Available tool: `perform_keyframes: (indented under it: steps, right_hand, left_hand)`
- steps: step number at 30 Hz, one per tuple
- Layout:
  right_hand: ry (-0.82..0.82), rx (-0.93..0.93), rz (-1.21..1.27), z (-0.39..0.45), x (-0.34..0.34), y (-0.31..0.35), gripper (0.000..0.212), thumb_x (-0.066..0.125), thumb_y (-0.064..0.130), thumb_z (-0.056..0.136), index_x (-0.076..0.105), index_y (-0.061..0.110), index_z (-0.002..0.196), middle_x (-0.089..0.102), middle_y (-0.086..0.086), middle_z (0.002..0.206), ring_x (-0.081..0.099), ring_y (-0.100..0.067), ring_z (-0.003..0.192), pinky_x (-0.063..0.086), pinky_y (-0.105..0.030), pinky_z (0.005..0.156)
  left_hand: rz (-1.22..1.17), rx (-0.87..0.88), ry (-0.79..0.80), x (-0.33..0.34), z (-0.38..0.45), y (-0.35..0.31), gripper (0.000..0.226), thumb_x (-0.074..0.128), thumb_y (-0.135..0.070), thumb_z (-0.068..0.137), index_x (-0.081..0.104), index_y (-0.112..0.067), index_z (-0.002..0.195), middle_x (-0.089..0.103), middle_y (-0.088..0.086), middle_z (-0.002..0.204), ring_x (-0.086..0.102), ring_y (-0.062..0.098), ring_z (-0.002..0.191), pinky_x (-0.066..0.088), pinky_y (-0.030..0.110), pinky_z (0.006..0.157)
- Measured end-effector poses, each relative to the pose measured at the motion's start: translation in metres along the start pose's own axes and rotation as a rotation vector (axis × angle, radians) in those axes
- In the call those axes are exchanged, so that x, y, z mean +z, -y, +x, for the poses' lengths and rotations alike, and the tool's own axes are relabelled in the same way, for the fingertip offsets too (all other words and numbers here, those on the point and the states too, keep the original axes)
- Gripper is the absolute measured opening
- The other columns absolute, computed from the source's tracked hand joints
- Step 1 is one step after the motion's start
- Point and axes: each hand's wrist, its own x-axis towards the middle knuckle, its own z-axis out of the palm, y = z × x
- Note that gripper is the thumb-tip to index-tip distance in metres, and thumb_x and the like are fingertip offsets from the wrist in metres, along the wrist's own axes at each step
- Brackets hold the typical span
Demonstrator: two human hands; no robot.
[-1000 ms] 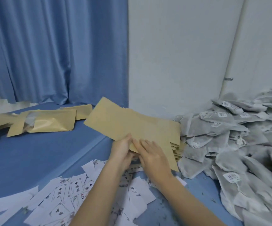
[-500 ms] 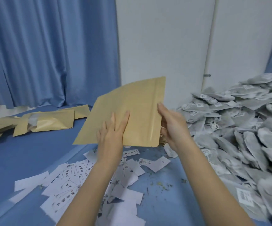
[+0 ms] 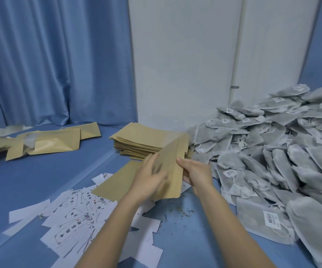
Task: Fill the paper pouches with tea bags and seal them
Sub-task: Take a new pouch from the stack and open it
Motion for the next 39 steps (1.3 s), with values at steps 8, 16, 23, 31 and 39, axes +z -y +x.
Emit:
perform_keyframes:
  steps: [8, 16, 23, 31, 39]
  right_hand:
    - [0.101, 0.108, 0.136, -0.001, -0.005, 0.001, 0.012, 0.062, 0.004, 0.085, 0.063, 0.004, 0.073, 0.056, -0.009, 0.06, 0.053, -0.014, 0.047, 0.048, -0.025, 0.05]
    - [0.168, 0.086, 0.166, 0.004, -0.008, -0.006, 0.04, 0.062, -0.001, 0.083, 0.071, 0.012, 0.046, 0.066, -0.003, 0.054, 0.062, -0.009, 0.046, 0.05, -0.017, 0.044]
    - [0.256, 0.055, -0.036, 0.001, -0.022, -0.008, 0.004, 0.073, 0.011, 0.077, 0.072, 0.011, 0.073, 0.072, -0.005, 0.077, 0.068, -0.013, 0.074, 0.055, -0.021, 0.072]
    - [0.252, 0.056, -0.03, 0.001, -0.03, -0.008, 0.009, 0.069, 0.016, 0.082, 0.071, 0.014, 0.074, 0.069, 0.002, 0.067, 0.065, -0.009, 0.063, 0.051, -0.018, 0.059]
    - [-0.015, -0.707, -1.078, -0.009, -0.03, 0.009, 0.031, 0.05, 0.019, 0.092, 0.062, 0.006, 0.068, 0.061, -0.008, 0.06, 0.055, -0.025, 0.062, 0.036, -0.026, 0.061]
  left_hand:
    - [0.149, -0.063, -0.218, 0.047, 0.006, -0.031, 0.039, 0.05, -0.035, 0.092, 0.053, -0.024, 0.129, 0.059, 0.002, 0.129, 0.054, 0.023, 0.118, 0.043, 0.032, 0.096]
    - [-0.125, -0.181, -0.309, 0.062, 0.011, -0.034, 0.033, 0.054, -0.046, 0.088, 0.059, -0.018, 0.106, 0.063, -0.004, 0.093, 0.059, 0.022, 0.102, 0.044, 0.031, 0.084]
    - [-0.155, -0.226, -0.334, 0.054, 0.022, -0.027, 0.034, 0.064, -0.047, 0.083, 0.062, -0.013, 0.082, 0.068, 0.006, 0.085, 0.066, 0.03, 0.088, 0.054, 0.047, 0.082]
    - [0.112, -0.03, -0.335, 0.064, 0.018, -0.028, 0.035, 0.037, -0.021, 0.101, 0.053, -0.004, 0.075, 0.065, 0.017, 0.085, 0.058, 0.036, 0.09, 0.037, 0.034, 0.07]
    - [0.398, 0.124, -0.239, 0.077, 0.02, -0.031, 0.024, 0.037, -0.009, 0.098, 0.058, 0.003, 0.092, 0.064, 0.022, 0.093, 0.059, 0.038, 0.091, 0.034, 0.026, 0.062]
